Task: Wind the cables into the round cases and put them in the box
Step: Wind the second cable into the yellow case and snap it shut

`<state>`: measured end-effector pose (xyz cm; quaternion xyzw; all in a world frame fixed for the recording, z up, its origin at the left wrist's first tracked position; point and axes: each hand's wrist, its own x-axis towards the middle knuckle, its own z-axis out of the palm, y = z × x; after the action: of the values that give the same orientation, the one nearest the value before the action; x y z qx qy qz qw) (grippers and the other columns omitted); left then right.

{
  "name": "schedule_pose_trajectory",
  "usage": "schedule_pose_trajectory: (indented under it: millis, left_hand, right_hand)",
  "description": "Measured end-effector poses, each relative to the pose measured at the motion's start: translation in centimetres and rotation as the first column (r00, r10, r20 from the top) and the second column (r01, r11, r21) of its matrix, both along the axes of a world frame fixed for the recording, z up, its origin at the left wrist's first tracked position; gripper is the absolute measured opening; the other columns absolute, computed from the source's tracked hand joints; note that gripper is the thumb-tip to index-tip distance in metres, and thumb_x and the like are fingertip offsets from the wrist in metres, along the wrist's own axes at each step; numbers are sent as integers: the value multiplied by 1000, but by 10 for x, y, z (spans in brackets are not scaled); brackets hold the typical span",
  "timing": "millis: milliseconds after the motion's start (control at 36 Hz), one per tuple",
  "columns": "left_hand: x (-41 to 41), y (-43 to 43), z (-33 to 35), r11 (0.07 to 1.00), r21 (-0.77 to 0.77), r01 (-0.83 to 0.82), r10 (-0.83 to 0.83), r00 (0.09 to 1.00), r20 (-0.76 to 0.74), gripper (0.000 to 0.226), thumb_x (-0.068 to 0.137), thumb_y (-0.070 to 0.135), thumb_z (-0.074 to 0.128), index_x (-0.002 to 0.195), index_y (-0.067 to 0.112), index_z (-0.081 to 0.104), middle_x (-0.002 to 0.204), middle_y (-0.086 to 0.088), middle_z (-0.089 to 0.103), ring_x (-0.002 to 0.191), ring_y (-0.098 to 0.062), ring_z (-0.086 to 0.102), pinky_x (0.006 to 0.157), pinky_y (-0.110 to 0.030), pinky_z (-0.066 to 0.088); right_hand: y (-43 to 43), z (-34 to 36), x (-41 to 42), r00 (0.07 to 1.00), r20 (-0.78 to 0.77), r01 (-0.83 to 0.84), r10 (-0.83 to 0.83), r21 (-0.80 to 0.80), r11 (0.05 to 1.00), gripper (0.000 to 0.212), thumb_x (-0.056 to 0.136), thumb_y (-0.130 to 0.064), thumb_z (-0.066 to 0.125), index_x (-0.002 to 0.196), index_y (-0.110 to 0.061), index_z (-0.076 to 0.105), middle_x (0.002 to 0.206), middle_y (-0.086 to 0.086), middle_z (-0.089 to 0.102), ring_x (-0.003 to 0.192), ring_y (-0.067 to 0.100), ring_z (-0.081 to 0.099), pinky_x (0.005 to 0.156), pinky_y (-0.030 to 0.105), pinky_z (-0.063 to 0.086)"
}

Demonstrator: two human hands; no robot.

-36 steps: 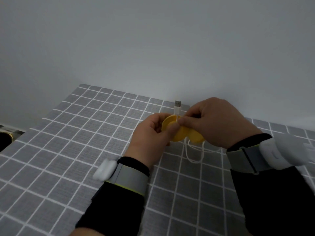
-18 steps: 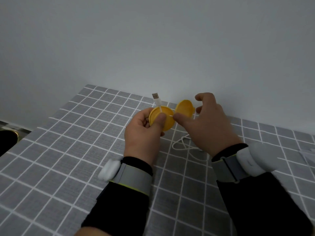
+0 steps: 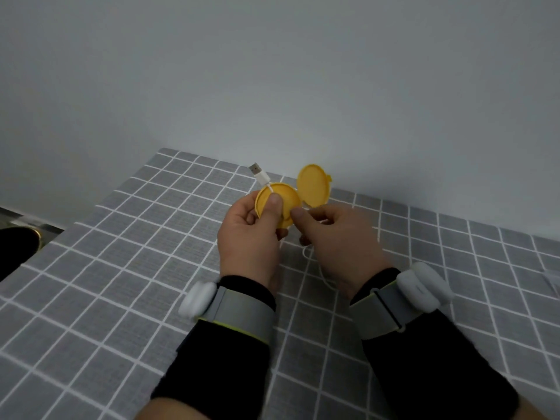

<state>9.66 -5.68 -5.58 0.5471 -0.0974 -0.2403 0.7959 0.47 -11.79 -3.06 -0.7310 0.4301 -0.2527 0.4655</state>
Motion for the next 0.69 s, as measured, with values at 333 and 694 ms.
schedule_pose_trajectory:
  millis: [333,694]
  left_hand:
    - [-3,0,6,991,-39,130,-132,991,-36,24,93,15,64,116,6,62,93,-8,72,80,-16,68,67,-28,54]
    - [-3,1,1,991,71,109,-116,989,96,25,98,24,60,82,9,72,79,-18,73,75,-27,71,69,-37,59]
  right_hand:
    - [-18,-6,-6,973,231,-49,18,128,991,14,89,-31,73,90,-17,77,79,-4,78,75,6,72,70,25,57]
    - [-37,9,-25,976,136,-171,172,-17,985,14,87,-23,75,83,-9,77,73,4,77,74,17,74,78,35,60]
